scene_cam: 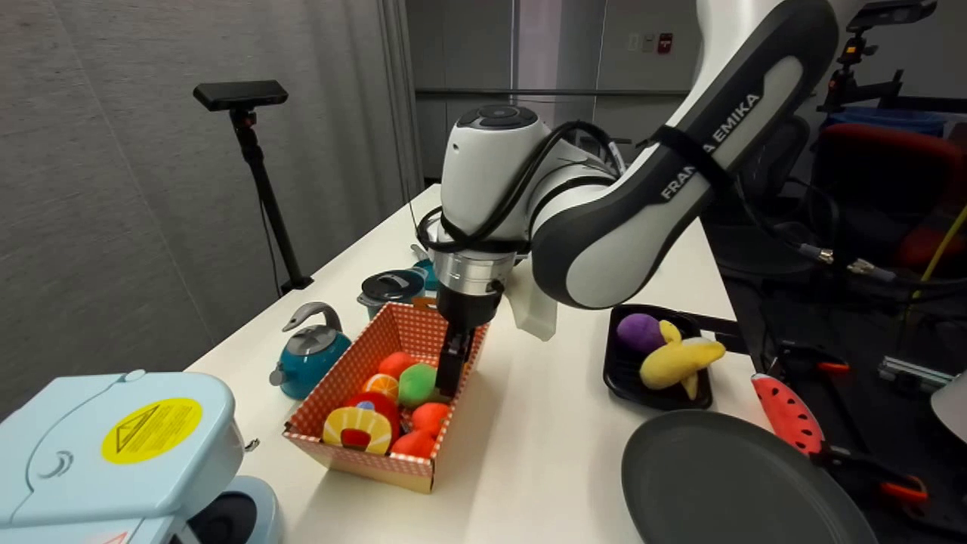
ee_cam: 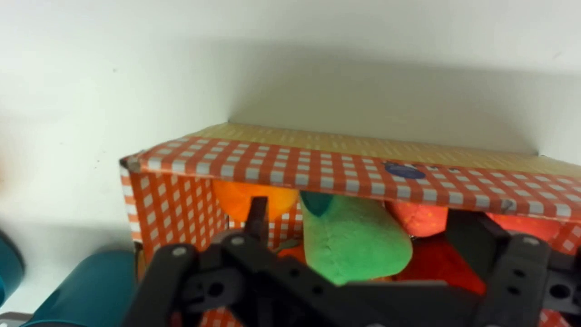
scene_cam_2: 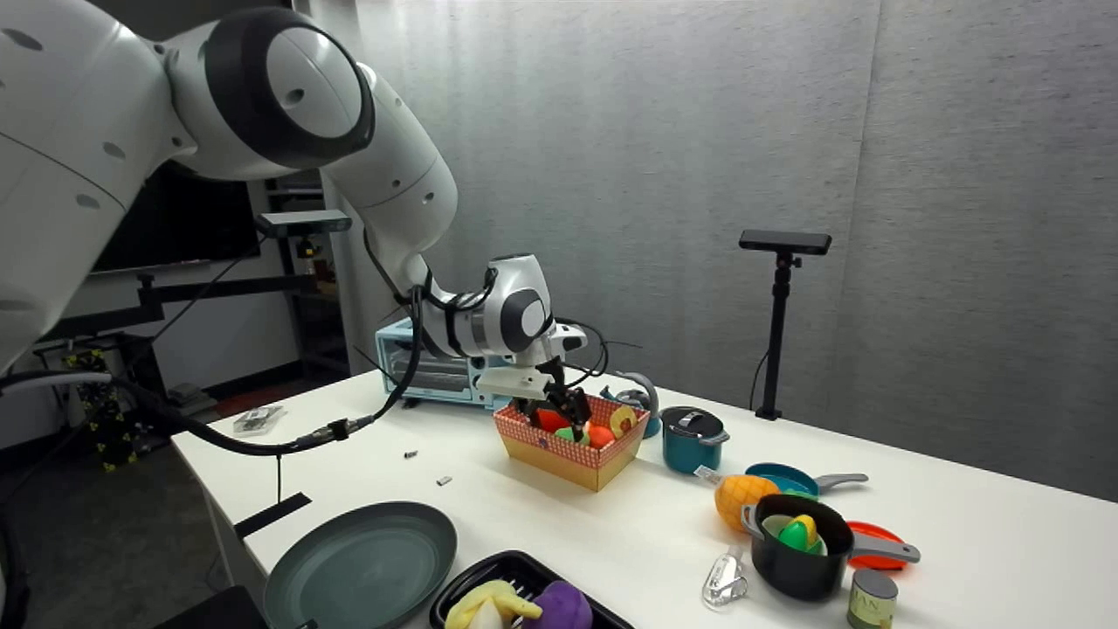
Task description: Move the brown box forward
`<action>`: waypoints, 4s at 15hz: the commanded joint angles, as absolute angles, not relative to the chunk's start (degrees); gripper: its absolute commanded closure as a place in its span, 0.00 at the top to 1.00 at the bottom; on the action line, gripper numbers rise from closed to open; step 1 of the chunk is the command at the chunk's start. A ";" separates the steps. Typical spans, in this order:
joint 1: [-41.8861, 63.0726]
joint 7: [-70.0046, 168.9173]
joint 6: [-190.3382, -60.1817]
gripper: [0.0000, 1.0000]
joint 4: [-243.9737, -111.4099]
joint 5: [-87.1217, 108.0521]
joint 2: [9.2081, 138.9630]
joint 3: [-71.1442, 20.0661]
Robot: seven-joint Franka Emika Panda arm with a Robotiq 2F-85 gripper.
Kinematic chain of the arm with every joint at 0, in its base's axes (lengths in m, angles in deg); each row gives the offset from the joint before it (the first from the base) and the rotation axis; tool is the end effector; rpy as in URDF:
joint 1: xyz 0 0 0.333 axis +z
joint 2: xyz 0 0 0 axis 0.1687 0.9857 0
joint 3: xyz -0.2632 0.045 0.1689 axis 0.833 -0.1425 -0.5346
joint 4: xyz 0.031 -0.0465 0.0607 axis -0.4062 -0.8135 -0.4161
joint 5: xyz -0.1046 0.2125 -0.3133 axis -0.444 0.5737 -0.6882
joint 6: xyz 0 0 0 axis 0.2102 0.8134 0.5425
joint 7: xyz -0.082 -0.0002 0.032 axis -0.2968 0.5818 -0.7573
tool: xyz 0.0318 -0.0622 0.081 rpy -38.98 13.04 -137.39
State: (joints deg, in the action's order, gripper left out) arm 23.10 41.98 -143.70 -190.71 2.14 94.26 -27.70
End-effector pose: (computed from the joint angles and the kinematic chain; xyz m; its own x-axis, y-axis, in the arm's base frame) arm 0.6468 0.1402 0.1967 0.9643 0.1720 0.2013 0.1549 -0.9830 0.0982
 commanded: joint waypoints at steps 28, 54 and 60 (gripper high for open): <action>13.15 57.21 -143.44 1.00 -217.74 18.00 75.44 -38.45; 12.21 78.02 -140.12 1.00 -230.22 41.45 65.09 -47.76; 12.67 77.07 -139.27 1.00 -229.72 40.48 58.99 -45.13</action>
